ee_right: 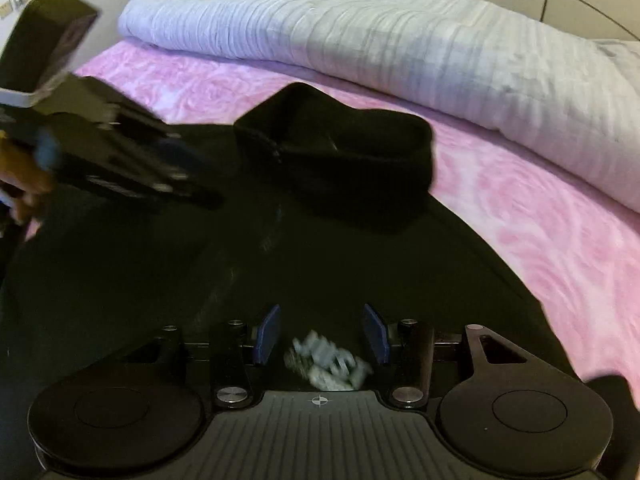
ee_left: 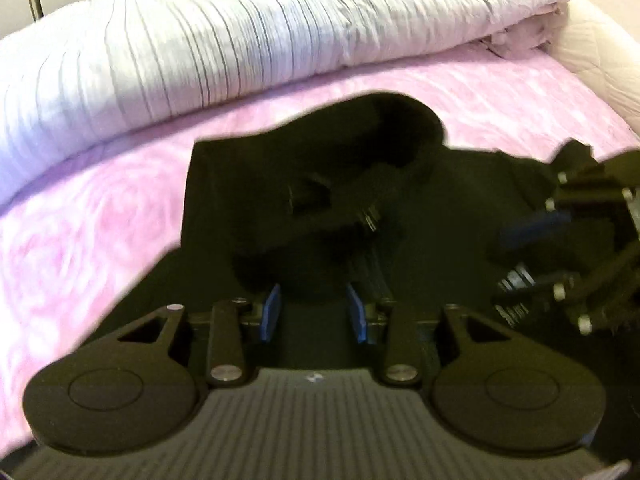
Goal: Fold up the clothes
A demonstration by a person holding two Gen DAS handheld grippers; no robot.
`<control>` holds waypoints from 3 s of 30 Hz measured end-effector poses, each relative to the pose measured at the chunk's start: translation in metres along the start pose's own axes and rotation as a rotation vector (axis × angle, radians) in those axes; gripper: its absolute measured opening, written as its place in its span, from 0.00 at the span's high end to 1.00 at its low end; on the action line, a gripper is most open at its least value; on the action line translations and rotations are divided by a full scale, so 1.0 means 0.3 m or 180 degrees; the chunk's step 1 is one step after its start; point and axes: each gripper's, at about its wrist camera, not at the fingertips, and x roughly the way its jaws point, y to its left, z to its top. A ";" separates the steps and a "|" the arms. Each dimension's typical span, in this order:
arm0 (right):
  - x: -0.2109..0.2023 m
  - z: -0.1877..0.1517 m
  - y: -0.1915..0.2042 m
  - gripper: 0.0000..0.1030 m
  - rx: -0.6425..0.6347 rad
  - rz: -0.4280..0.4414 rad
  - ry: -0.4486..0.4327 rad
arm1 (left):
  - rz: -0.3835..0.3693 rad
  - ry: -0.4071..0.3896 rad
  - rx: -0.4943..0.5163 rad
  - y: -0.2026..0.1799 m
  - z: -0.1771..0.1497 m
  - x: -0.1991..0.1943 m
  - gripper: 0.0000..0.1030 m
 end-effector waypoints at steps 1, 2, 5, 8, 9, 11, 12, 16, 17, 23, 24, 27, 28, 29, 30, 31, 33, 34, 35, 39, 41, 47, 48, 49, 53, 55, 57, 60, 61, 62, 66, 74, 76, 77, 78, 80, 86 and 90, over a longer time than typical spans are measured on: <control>0.025 0.006 -0.017 0.52 0.0093 0.0032 -0.0010 | 0.0013 -0.0014 -0.0009 0.010 0.019 0.026 0.71; 0.040 0.004 -0.034 0.52 0.0188 0.0061 -0.0024 | 0.0035 -0.0014 -0.0008 0.020 0.035 0.054 0.71; 0.079 0.024 -0.065 0.52 0.0435 0.0068 -0.0095 | 0.0156 -0.0042 -0.0043 0.047 0.063 0.111 0.73; 0.138 0.065 -0.103 0.53 0.0555 -0.0077 -0.0213 | 0.0223 -0.0054 -0.0044 0.060 0.097 0.154 0.73; 0.161 0.080 -0.121 0.53 0.0607 -0.0176 -0.0225 | 0.0238 -0.0055 -0.0032 0.061 0.109 0.165 0.72; 0.199 0.103 -0.159 0.53 0.0734 -0.0303 -0.0256 | 0.0306 -0.0059 0.0021 0.056 0.125 0.181 0.72; 0.214 0.109 -0.177 0.52 0.0785 -0.0292 -0.0272 | 0.0341 -0.0061 0.0047 0.053 0.133 0.188 0.72; 0.156 0.107 -0.181 0.51 0.0850 -0.0279 -0.0349 | 0.0374 -0.0076 -0.0101 0.055 0.150 0.177 0.73; 0.128 0.103 -0.177 0.51 0.0890 -0.0261 -0.0384 | 0.0384 -0.0082 -0.0130 0.054 0.152 0.168 0.73; -0.146 -0.157 -0.183 0.50 0.0996 -0.0665 -0.0239 | 0.0461 -0.0184 -0.0141 -0.009 0.122 0.048 0.73; -0.180 -0.221 -0.189 0.50 0.0959 -0.0698 -0.0074 | 0.0459 -0.0202 -0.0161 -0.021 0.117 0.027 0.73; -0.289 -0.420 -0.245 0.50 0.0771 -0.0828 0.0353 | 0.0453 -0.0243 -0.0207 -0.060 0.105 -0.030 0.73; -0.331 -0.470 -0.281 0.50 0.0701 -0.0874 0.0386 | 0.0451 -0.0247 -0.0211 -0.074 0.100 -0.046 0.72; -0.380 -0.513 -0.317 0.50 0.0633 -0.1016 0.0445 | 0.0436 -0.0250 -0.0208 -0.093 0.096 -0.060 0.72; -0.421 -0.545 -0.363 0.50 0.0591 -0.1229 0.0534 | 0.0420 -0.0252 -0.0205 -0.113 0.091 -0.074 0.72; -0.461 -0.576 -0.412 0.50 0.0554 -0.1452 0.0626 | 0.0404 -0.0254 -0.0201 -0.133 0.086 -0.088 0.72; -0.552 -0.651 -0.537 0.50 0.0842 -0.1895 0.0782 | 0.0371 -0.0258 -0.0194 -0.173 0.076 -0.116 0.72; -0.596 -0.687 -0.595 0.50 0.1065 -0.2131 0.0839 | 0.0355 -0.0260 -0.0191 -0.193 0.071 -0.130 0.72; -0.640 -0.722 -0.654 0.50 0.1289 -0.2367 0.0895 | 0.0339 -0.0262 -0.0187 -0.213 0.066 -0.144 0.72; -0.795 -0.825 -0.771 0.50 0.2158 -0.2612 0.0622 | 0.0255 -0.0242 -0.0058 -0.328 0.043 -0.177 0.72; -0.825 -0.855 -0.745 0.49 0.2393 -0.2359 0.0337 | 0.0144 -0.0202 0.0005 -0.401 0.031 -0.182 0.72; -0.827 -0.971 -0.637 0.30 0.2703 -0.1617 0.0014 | -0.0225 -0.0088 0.0402 -0.645 0.027 -0.131 0.70; -0.804 -0.994 -0.626 0.30 0.2656 -0.1569 0.0107 | -0.0288 -0.0071 0.0481 -0.689 0.031 -0.117 0.70; -0.776 -1.011 -0.627 0.30 0.2658 -0.1516 0.0162 | -0.0323 -0.0059 0.0544 -0.724 0.038 -0.103 0.70; -0.804 -1.061 -0.681 0.96 0.2899 -0.1216 0.0133 | -0.0449 -0.0063 0.0780 -0.847 0.080 -0.061 0.70; -0.889 -1.010 -0.726 0.96 0.2650 -0.1559 0.0242 | -0.0511 -0.0094 0.0879 -0.896 0.108 -0.056 0.70; -0.977 -0.953 -0.772 0.96 0.2367 -0.1933 0.0360 | -0.0555 -0.0136 0.0971 -0.935 0.139 -0.052 0.70; -1.110 -0.868 -0.842 0.96 0.1925 -0.2482 0.0535 | -0.0598 -0.0197 0.1082 -0.982 0.188 -0.044 0.70; -1.154 -0.840 -0.865 0.96 0.1773 -0.2661 0.0592 | -0.0597 -0.0206 0.1102 -0.992 0.201 -0.034 0.70; -1.192 -0.818 -0.912 0.94 0.1585 -0.2851 0.0600 | -0.0595 -0.0215 0.1119 -1.001 0.214 -0.024 0.70; -1.179 -0.748 -1.044 0.57 0.1136 -0.3265 0.0526 | -0.0572 -0.0230 0.1217 -1.028 0.253 0.018 0.70; -1.038 -0.846 -0.923 0.50 0.1139 -0.2836 0.0437 | -0.0544 -0.0058 0.1181 -1.008 0.188 0.044 0.67; -0.995 -0.916 -0.875 0.49 0.1350 -0.2567 0.0566 | -0.0500 0.0009 0.1120 -0.986 0.149 0.036 0.67; -0.983 -0.949 -0.865 0.49 0.1447 -0.2429 0.0631 | -0.0467 0.0036 0.1077 -0.972 0.125 0.027 0.67; -0.981 -0.985 -0.853 0.49 0.1561 -0.2277 0.0674 | -0.0397 0.0078 0.1006 -0.940 0.092 0.005 0.66; -0.983 -1.045 -0.808 0.49 0.1730 -0.2014 0.0713 | -0.0249 0.0164 0.0859 -0.875 0.024 -0.042 0.65; -0.930 -1.106 -0.613 0.49 0.1894 -0.1388 0.0804 | 0.0298 0.0435 0.0416 -0.645 -0.194 -0.217 0.62; -0.867 -1.081 -0.488 0.49 0.1745 -0.1085 0.0821 | 0.0523 0.0524 0.0163 -0.470 -0.352 -0.344 0.54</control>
